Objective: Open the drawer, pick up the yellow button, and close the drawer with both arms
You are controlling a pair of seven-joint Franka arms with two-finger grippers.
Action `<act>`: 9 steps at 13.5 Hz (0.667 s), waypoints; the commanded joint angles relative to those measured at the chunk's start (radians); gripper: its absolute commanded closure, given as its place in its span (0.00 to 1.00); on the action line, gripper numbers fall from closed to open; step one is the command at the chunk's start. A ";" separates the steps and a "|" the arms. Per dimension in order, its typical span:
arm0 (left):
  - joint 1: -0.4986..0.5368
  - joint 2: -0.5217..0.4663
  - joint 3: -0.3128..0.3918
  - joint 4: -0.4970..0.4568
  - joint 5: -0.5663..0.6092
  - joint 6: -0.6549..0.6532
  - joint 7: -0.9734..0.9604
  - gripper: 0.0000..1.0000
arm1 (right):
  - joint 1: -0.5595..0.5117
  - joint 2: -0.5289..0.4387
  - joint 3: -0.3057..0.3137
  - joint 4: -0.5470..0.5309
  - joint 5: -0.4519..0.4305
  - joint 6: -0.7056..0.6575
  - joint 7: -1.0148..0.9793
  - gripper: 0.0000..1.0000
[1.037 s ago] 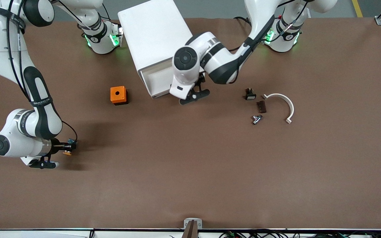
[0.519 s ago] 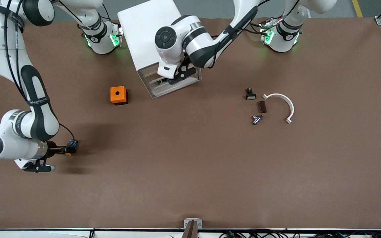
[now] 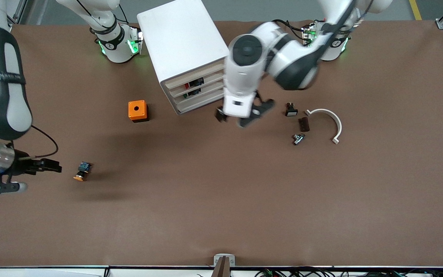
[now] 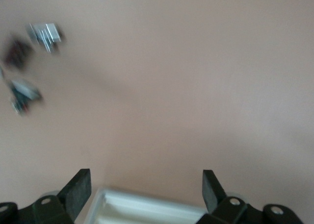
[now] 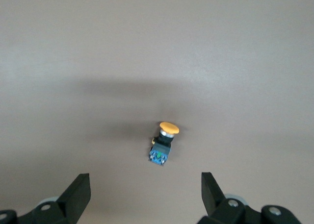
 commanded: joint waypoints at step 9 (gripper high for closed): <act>0.463 -0.283 -0.012 -0.018 0.006 -0.279 0.722 0.00 | 0.046 -0.341 0.011 -0.062 -0.021 -0.268 0.182 0.00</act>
